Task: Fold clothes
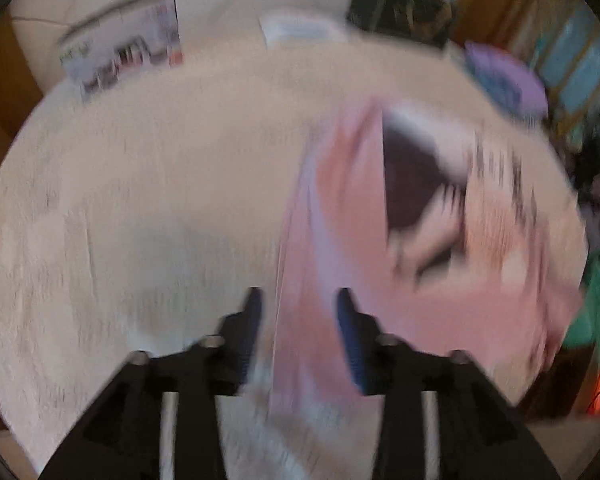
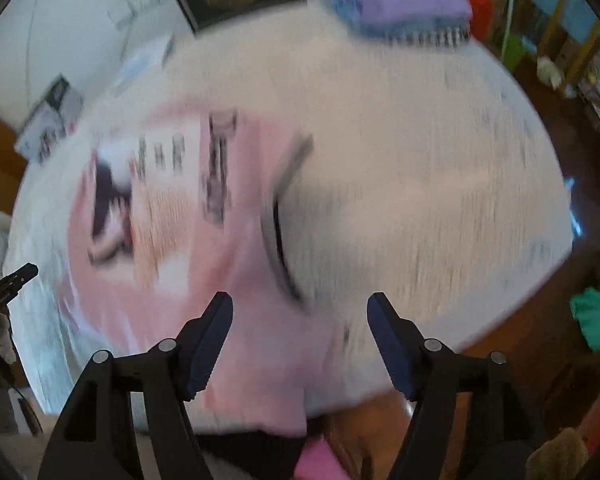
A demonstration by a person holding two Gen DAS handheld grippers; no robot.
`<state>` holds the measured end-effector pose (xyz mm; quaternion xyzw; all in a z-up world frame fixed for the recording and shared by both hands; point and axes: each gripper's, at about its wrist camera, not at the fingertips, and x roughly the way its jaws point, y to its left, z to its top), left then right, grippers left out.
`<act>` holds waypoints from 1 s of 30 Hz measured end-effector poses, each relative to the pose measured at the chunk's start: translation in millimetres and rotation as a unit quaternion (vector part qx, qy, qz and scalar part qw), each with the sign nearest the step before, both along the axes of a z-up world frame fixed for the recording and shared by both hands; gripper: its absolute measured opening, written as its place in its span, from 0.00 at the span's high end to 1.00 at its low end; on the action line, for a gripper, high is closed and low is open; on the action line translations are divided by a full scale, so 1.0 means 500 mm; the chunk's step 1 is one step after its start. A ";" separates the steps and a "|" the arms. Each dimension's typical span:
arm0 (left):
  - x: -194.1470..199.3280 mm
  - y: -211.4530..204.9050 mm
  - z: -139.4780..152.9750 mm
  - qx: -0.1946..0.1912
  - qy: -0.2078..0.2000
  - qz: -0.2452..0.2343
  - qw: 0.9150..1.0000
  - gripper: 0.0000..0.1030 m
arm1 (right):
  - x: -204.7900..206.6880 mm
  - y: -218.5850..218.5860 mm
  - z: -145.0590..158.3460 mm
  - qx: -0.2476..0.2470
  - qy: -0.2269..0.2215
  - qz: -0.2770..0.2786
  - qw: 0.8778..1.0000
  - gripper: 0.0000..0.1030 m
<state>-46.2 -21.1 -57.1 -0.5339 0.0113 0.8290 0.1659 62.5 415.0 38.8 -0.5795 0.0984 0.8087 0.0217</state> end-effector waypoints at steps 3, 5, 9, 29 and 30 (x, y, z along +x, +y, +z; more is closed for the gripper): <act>-0.102 0.054 -0.003 0.013 -0.010 0.013 1.000 0.51 | -0.108 0.012 0.012 -0.003 0.028 0.013 1.000 0.33; -0.148 0.091 -0.014 -0.003 -0.030 0.016 0.999 0.51 | -0.172 0.010 0.007 -0.008 0.030 0.022 0.999 0.33; -0.214 0.161 -0.041 -0.013 -0.063 0.006 0.998 0.51 | -0.278 -0.013 -0.018 -0.026 0.021 0.047 0.998 0.33; -0.333 0.250 -0.124 -0.038 -0.023 -0.030 0.999 0.51 | -0.531 -0.227 -0.188 -0.067 -0.033 0.191 0.979 0.17; -0.335 0.258 -0.129 -0.038 -0.031 -0.037 0.998 0.51 | -0.535 -0.236 -0.197 -0.067 -0.036 0.195 0.978 0.15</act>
